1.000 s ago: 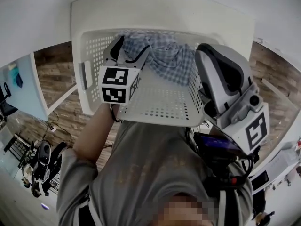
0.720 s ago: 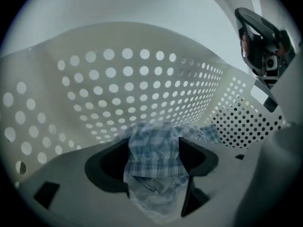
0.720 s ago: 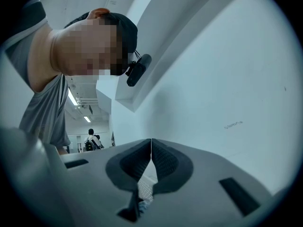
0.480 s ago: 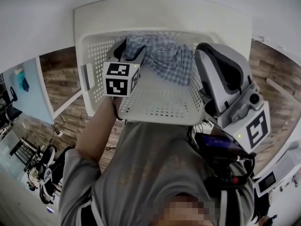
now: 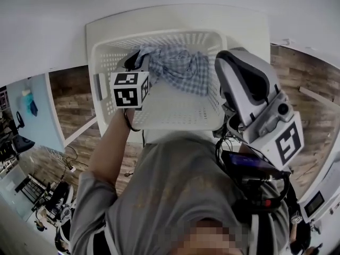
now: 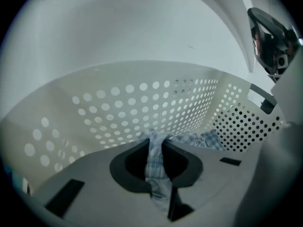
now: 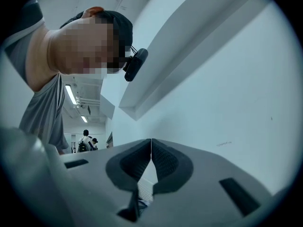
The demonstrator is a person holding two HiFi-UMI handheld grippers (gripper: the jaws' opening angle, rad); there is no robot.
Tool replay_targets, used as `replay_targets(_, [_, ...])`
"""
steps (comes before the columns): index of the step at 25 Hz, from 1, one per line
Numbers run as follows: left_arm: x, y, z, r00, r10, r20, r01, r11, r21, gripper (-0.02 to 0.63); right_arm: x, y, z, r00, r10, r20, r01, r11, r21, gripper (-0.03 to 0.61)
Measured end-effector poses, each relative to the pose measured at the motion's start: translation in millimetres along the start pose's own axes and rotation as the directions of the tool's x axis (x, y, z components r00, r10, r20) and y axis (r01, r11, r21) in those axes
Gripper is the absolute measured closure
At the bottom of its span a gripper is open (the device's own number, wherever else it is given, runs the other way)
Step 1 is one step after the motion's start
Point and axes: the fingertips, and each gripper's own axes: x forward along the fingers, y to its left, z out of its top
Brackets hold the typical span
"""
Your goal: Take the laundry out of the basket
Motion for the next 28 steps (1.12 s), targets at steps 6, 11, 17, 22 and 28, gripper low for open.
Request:
replay_targets(6, [-22.5, -1.1, 13.6, 0.998, 0.013, 0.062, -0.012, 1.000, -0.017, 0.563, -22.0, 16.6, 15.1, 0.999, -0.013, 0.034, 0.014, 1.000, -0.023, 0.569])
replay_targets(11, [-48.5, 8.2, 37.3, 0.988, 0.035, 0.152, -0.030, 0.999, -0.035, 0.565, -32.3, 30.5, 24.2, 0.998, -0.019, 0.059, 0.022, 0.999, -0.037, 0.569])
replay_targets(17, [-97.5, 6.8, 70.6, 0.953, 0.059, 0.297, -0.050, 0.998, -0.035, 0.566, -41.2, 52.1, 29.9, 0.998, -0.004, 0.066, 0.007, 0.999, -0.043, 0.569])
replay_targets(22, [-151.2, 5.1, 110.1, 0.895, 0.069, 0.440, -0.065, 0.998, -0.023, 0.568, -39.3, 72.1, 32.7, 0.997, 0.040, 0.072, -0.036, 0.998, -0.052, 0.569])
replay_targets(28, [-225.3, 6.2, 152.7, 0.798, 0.075, 0.598, -0.077, 0.997, -0.022, 0.568, -32.2, 94.7, 37.3, 0.993, 0.097, 0.072, -0.092, 0.993, -0.068, 0.569])
